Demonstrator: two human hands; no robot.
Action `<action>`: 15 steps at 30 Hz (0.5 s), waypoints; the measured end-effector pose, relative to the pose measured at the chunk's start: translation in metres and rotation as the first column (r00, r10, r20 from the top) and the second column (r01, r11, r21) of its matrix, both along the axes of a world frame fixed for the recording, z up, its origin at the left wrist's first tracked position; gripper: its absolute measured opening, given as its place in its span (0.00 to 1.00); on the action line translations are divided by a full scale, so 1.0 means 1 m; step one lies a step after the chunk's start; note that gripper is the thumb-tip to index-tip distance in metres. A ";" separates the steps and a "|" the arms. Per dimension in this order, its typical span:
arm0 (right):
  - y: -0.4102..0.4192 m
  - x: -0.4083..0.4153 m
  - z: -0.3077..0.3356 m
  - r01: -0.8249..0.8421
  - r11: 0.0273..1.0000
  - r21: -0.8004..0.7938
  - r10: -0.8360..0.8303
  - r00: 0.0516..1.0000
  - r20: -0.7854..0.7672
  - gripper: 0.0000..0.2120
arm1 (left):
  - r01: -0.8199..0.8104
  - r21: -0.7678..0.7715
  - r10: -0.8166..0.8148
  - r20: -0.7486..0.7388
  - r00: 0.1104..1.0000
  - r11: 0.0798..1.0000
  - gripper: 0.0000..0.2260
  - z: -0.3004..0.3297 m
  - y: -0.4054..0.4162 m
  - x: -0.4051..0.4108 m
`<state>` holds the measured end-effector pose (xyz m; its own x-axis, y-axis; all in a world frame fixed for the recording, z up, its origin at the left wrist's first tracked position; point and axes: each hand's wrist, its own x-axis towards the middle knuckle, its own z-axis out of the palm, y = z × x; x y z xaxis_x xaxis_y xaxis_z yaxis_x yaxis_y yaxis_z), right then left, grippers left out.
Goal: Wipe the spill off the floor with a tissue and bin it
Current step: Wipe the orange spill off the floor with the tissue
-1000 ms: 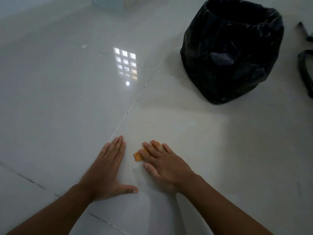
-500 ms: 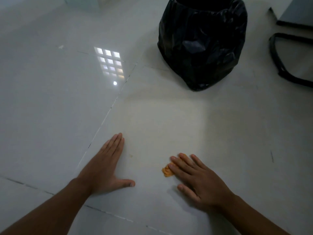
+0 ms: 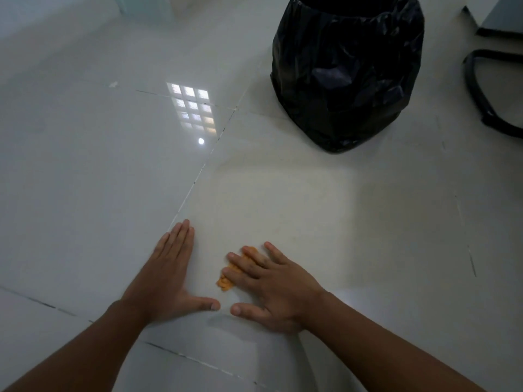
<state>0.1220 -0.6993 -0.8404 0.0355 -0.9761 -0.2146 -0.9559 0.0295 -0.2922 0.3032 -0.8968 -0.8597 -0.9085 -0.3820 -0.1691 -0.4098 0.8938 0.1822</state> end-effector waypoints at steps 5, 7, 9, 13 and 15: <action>-0.043 0.003 -0.005 0.155 0.988 0.018 -0.156 0.987 0.034 0.37 | -0.021 0.057 0.024 -0.042 0.999 0.998 0.65 -0.001 -0.008 -0.014; -0.056 -0.012 -0.006 0.269 0.963 0.026 -0.270 0.962 0.049 0.40 | -0.121 0.086 0.128 -0.080 0.989 0.989 0.66 -0.002 -0.015 -0.020; -0.061 -0.037 -0.006 0.383 0.922 0.046 -0.385 0.922 0.037 0.37 | -0.135 0.083 0.142 -0.081 0.987 0.987 0.66 -0.004 -0.019 -0.024; -0.034 -0.100 -0.009 0.660 0.745 0.097 -0.661 0.750 -0.029 0.30 | -0.067 0.008 0.067 -0.040 0.997 0.998 0.64 -0.009 -0.018 -0.023; -0.012 -0.125 -0.008 0.776 0.619 0.123 -0.778 0.627 -0.038 0.31 | -0.059 -0.031 0.058 -0.030 0.998 0.998 0.62 -0.011 -0.020 -0.022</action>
